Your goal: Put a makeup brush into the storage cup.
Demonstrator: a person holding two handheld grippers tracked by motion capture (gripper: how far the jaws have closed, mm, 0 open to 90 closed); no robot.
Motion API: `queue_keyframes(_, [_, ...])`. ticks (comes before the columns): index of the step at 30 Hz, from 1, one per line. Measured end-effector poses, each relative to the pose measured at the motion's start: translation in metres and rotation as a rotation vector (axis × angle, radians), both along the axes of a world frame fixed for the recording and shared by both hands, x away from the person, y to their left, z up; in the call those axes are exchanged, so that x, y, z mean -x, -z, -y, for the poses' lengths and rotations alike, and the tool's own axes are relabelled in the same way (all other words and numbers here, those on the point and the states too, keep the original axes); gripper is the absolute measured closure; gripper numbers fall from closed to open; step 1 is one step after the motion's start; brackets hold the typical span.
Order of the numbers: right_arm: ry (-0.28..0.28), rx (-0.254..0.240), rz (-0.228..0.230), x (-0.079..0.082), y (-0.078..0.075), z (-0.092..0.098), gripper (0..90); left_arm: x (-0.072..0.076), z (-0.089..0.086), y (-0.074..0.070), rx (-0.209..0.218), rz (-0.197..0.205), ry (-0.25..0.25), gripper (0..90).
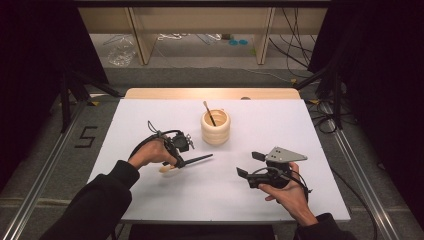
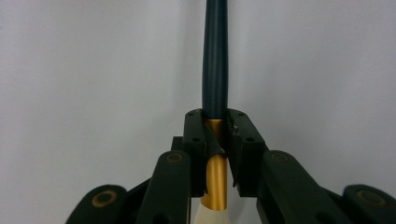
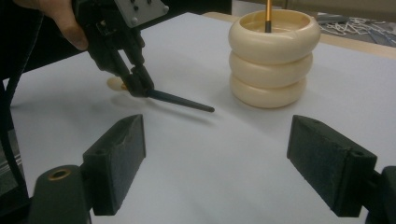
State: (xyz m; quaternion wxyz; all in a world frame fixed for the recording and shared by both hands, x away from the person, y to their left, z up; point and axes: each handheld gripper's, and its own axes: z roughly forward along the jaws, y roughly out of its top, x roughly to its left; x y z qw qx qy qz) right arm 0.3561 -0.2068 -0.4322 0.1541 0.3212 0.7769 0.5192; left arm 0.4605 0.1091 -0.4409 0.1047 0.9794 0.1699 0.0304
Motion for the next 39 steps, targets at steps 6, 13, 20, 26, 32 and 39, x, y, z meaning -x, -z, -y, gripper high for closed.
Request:
queue_keyframes(6, [-0.048, 0.076, 0.031, 0.002, -0.004, -0.007, 21.1, 0.008, 0.003, -0.007, 0.005, 0.011, 0.032, 78.8])
queue_keyframes(13, [-0.154, 0.232, 0.114, 0.0, -0.009, -0.021, 25.7, 0.024, 0.01, -0.012, -0.002, 0.022, 0.081, 78.8])
queue_keyframes(20, [-0.248, 0.374, 0.108, -0.003, -0.008, -0.036, 28.7, 0.038, 0.018, -0.016, -0.004, 0.04, 0.124, 78.8])
queue_keyframes(26, [-0.295, 0.429, 0.089, -0.009, -0.004, -0.047, 31.5, 0.049, 0.025, -0.018, 0.005, 0.051, 0.152, 78.7])
queue_keyframes(32, [-0.334, 0.483, 0.089, -0.012, -0.004, -0.057, 35.4, 0.057, 0.031, -0.019, 0.011, 0.056, 0.18, 78.7])
queue_keyframes(39, [-0.4, 0.534, 0.091, -0.016, -0.002, -0.07, 45.1, 0.063, 0.036, -0.02, 0.02, 0.053, 0.198, 78.7])
